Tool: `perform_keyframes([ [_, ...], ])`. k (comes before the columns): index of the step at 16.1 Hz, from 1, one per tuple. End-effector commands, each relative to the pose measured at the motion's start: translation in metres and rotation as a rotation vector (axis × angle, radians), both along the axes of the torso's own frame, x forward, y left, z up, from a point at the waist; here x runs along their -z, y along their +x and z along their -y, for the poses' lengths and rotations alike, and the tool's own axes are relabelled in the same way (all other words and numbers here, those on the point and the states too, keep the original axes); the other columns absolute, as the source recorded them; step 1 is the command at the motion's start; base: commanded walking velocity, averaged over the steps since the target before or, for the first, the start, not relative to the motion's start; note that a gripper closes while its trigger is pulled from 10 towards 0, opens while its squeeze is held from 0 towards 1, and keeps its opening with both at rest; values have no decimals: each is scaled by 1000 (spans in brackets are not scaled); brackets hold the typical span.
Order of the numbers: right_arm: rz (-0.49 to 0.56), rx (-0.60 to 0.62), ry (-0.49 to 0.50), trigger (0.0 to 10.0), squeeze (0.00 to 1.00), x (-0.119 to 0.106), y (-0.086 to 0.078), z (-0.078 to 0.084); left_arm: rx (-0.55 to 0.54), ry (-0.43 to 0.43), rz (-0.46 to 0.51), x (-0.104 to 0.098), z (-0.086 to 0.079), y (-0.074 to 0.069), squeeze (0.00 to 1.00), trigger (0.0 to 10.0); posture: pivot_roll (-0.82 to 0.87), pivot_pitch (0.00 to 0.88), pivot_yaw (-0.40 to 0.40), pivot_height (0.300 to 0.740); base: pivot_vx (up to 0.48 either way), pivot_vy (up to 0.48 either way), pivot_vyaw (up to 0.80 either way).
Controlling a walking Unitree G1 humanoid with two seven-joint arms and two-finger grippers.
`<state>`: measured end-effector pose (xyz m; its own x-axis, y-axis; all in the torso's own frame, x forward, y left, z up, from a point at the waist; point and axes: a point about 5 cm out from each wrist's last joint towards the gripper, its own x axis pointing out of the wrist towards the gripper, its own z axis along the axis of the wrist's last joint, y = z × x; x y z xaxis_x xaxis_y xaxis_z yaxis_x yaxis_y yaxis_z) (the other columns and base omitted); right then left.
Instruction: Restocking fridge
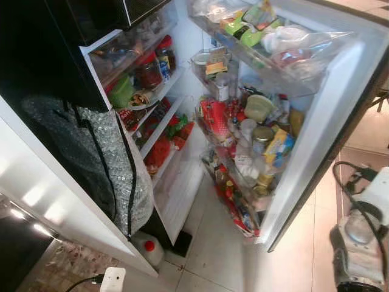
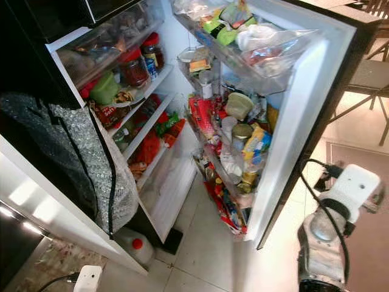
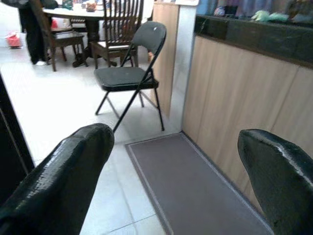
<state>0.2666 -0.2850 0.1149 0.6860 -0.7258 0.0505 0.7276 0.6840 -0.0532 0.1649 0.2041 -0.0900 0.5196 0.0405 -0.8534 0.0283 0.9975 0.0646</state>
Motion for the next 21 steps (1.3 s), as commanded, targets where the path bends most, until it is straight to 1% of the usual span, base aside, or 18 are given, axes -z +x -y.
perform_keyframes([
  [1, -16, -37, 27, 10000, 0, 5, 3, -7, -11, 9, -5, 0, -6, -2, 0, 10000, -174, 31, 110, 740, 0, 0, 0],
  [3, -36, -87, 42, 10000, 0, 9, 6, -12, -11, 9, -4, 0, -6, -2, 0, 10000, -174, 32, 109, 740, 0, 0, 0],
  [5, -44, -108, 50, 10000, 0, 11, 7, -14, -14, 5, -1, 0, -5, -2, 0, 10000, -172, 33, 108, 740, 0, 0, 0],
  [7, -44, -127, 54, 10000, 0, 12, 9, -17, -14, 5, -1, 0, -5, -2, 0, 10000, -173, 32, 108, 740, 0, 0, 0],
  [10, -50, -190, 45, 10000, 0, 11, 13, -22, -13, 5, -2, 0, -5, -2, 0, 10000, -174, 32, 108, 740, 0, 0, 0],
  [12, -66, -258, 45, 10000, 0, 13, 16, -31, -13, 5, -2, 0, -5, -1, 0, 10000, -173, 33, 107, 740, 0, 0, 0],
  [16, -65, -328, 43, 10000, 0, 12, 20, -41, -14, 3, -2, 0, -5, -1, 0, 10000, -173, 33, 107, 740, 0, 0, 0],
  [19, -69, -378, 54, 10000, 0, 13, 20, -50, -10, 3, -2, 0, -5, -1, 0, 10000, -174, 35, 108, 740, 0, 0, 0],
  [21, -92, -458, 41, 10000, 0, 15, 21, -61, -9, 4, -3, 0, -5, -1, 0, 10000, -175, 36, 108, 740, 0, 0, 0],
])
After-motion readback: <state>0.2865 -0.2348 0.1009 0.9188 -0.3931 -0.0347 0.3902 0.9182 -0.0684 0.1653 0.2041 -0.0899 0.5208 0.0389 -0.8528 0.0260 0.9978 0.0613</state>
